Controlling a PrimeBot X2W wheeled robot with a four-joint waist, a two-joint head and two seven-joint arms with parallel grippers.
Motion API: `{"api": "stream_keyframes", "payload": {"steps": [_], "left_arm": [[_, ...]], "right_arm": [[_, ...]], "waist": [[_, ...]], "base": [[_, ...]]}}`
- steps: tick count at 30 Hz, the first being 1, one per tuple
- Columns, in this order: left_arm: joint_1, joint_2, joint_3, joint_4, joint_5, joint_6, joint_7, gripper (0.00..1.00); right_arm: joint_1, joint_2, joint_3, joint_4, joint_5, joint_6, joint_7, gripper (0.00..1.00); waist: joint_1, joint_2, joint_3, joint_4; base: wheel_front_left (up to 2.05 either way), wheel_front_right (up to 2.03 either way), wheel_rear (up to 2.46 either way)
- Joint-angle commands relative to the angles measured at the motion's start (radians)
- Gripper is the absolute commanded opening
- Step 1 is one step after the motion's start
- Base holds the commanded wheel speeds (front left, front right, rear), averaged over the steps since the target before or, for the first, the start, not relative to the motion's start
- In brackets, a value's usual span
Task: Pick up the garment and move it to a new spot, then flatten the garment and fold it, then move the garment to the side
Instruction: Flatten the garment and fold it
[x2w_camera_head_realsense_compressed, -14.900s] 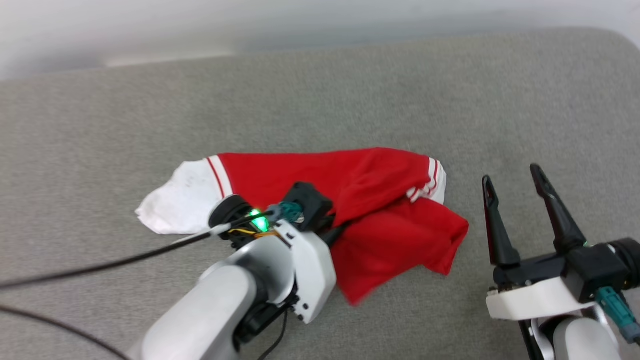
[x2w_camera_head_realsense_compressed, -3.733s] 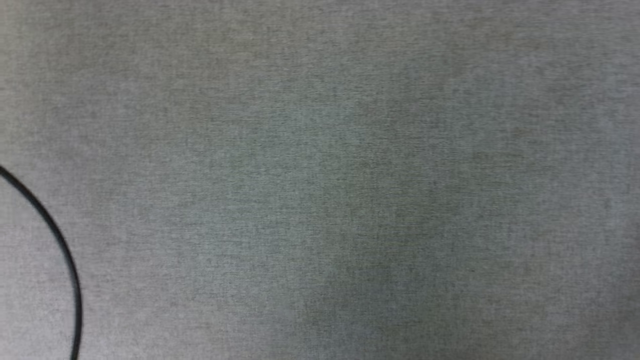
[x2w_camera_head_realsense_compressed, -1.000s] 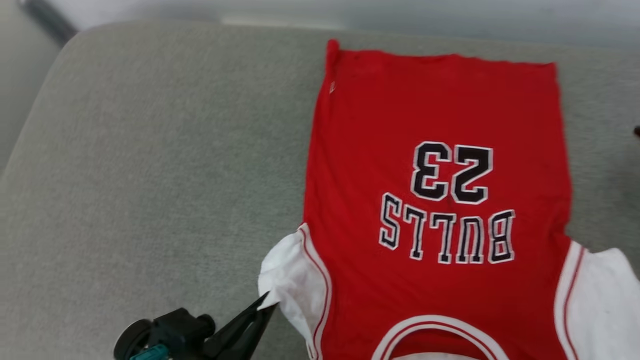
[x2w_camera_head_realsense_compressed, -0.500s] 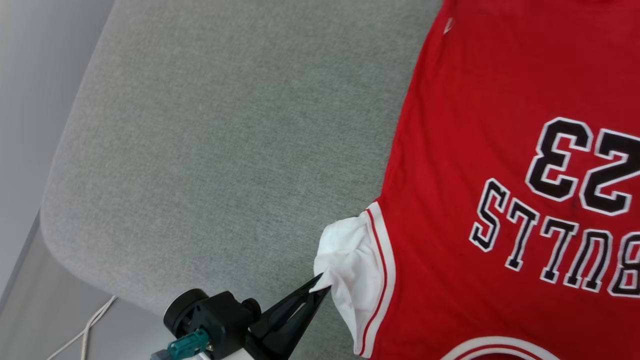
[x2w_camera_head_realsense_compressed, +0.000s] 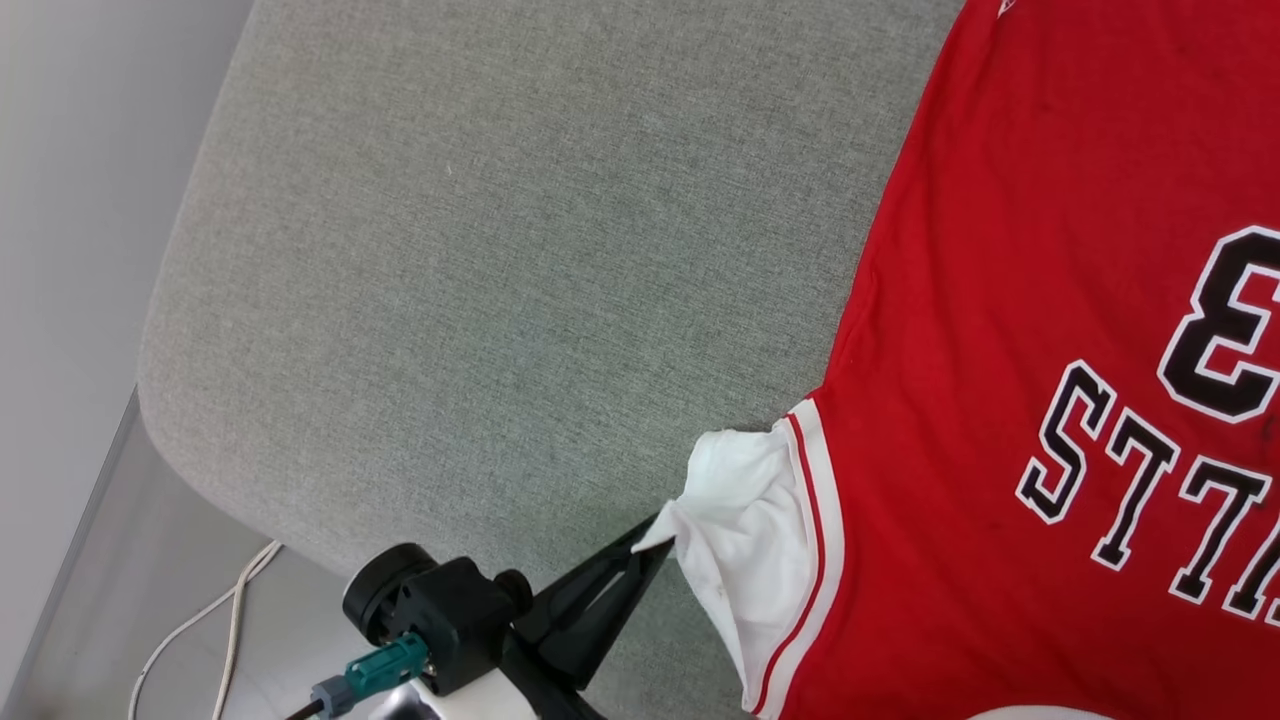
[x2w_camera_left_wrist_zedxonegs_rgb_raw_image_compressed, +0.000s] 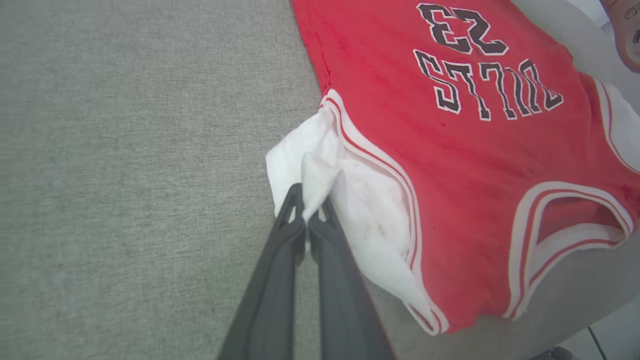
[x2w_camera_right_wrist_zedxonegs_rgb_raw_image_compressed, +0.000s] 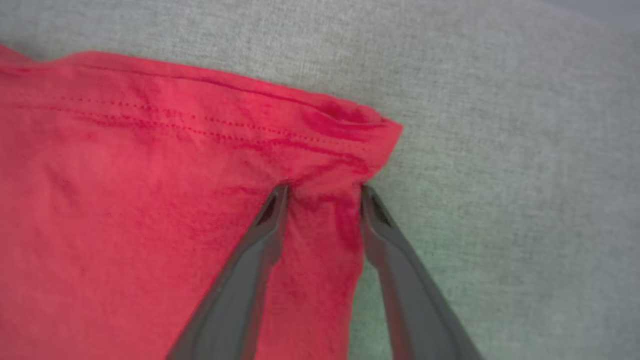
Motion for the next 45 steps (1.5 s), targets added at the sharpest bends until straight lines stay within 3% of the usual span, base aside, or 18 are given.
{"api": "stream_keyframes", "payload": {"steps": [1,7,19,28,30,39,45], "left_arm": [[-0.014,0.002,0.001,0.003,0.006,-0.003,-0.006,0.0],[-0.011,-0.005,0.009,0.024,0.0,0.0,-0.023,0.0],[0.06,0.046,0.053,0.052,-0.014,0.071,-0.039,0.0],[0.136,0.09,0.089,0.085,-0.045,0.117,-0.054,0.0],[0.185,0.097,0.105,0.106,-0.074,0.139,-0.073,0.0],[0.241,0.094,0.115,0.135,-0.107,0.155,-0.101,0.0],[0.245,0.092,0.108,0.142,-0.106,0.157,-0.099,0.0]], "right_arm": [[0.102,0.021,0.019,0.053,-0.011,0.0,0.04,0.0],[0.121,0.024,-0.004,0.053,-0.002,-0.001,0.01,0.0],[0.34,0.074,0.045,0.058,0.148,-0.001,-0.099,0.0],[0.58,0.101,0.076,-0.037,0.279,-0.001,-0.157,0.0],[0.758,0.118,0.059,-0.123,0.332,-0.001,-0.183,0.0],[1.003,0.182,0.036,-0.217,0.354,0.0,-0.218,0.0],[1.064,0.214,0.043,-0.212,0.366,-0.001,-0.257,0.0]], "waist": [[-0.0001,-0.0001,-0.001,-0.001],[-0.0001,-0.0001,-0.033,-0.02],[-0.0001,-0.0001,-0.273,-0.21],[-0.0001,-0.0001,-0.422,-0.342],[-0.0001,-0.0001,-0.494,-0.403],[-0.0001,-0.0001,-0.55,-0.455],[-0.0001,-0.0001,-0.564,-0.47]], "base": [[0.0,0.0,0.0],[0.0,0.0,0.0],[0.0,0.0,0.0],[0.0,0.0,0.0],[0.0,0.0,0.0],[0.0,0.0,0.0],[0.0,0.0,0.0]]}}
